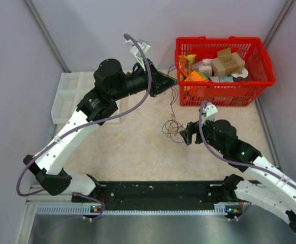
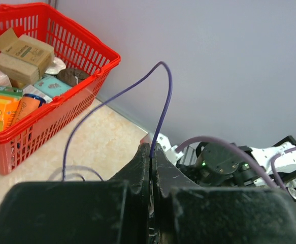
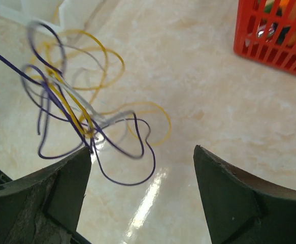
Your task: Untangle the cables
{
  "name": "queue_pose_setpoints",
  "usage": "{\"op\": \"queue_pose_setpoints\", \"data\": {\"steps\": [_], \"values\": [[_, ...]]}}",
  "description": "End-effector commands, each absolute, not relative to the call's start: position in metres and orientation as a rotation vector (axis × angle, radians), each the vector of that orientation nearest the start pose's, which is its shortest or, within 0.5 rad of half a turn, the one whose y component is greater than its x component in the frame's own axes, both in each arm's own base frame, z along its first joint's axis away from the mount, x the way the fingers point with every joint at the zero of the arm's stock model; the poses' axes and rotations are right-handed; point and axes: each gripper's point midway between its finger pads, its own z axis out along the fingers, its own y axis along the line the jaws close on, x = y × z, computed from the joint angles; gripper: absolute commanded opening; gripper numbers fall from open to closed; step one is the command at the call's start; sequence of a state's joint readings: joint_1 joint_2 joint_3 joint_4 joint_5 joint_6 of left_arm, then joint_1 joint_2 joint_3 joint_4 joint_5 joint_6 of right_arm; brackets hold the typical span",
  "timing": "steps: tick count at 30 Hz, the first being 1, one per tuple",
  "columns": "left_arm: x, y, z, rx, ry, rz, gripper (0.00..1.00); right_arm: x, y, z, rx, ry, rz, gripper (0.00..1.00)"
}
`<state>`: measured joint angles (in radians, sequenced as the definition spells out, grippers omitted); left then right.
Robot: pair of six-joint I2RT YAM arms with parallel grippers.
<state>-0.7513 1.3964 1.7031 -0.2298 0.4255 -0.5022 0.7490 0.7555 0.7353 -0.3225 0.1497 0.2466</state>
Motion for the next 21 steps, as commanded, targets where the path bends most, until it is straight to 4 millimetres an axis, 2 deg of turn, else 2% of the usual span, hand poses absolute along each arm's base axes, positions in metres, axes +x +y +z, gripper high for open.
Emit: {"op": "queue_pose_setpoints", "data": {"steps": [1,5,9,12,14,17,19,21], "values": [[0.233,-0.345,0.511,0.559,1.455,-1.342,0.00,0.216,0.204,0.238,-0.373,1.818,0.680,0.82],[0.228,-0.344,0.511,0.571,1.449,-1.364,0.00,0.218,0.224,0.263,-0.374,1.733,0.796,0.77],[0.229,-0.340,0.511,0.560,1.447,-1.341,0.00,0.218,0.250,0.279,-0.420,1.679,0.923,0.69],[0.225,-0.340,0.513,0.574,1.448,-1.365,0.00,0.209,0.270,0.284,-0.489,1.628,1.041,0.61],[0.219,-0.337,0.518,0.582,1.434,-1.388,0.00,0.210,0.276,0.280,-0.502,1.630,1.045,0.60],[0.211,-0.331,0.523,0.579,1.412,-1.399,0.00,0.226,0.272,0.271,-0.471,1.654,0.956,0.58],[0.209,-0.329,0.525,0.574,1.407,-1.403,0.00,0.232,0.272,0.266,-0.469,1.667,0.923,0.50],[0.204,-0.326,0.535,0.576,1.383,-1.429,0.00,0.240,0.270,0.253,-0.438,1.721,0.880,0.41]]}}
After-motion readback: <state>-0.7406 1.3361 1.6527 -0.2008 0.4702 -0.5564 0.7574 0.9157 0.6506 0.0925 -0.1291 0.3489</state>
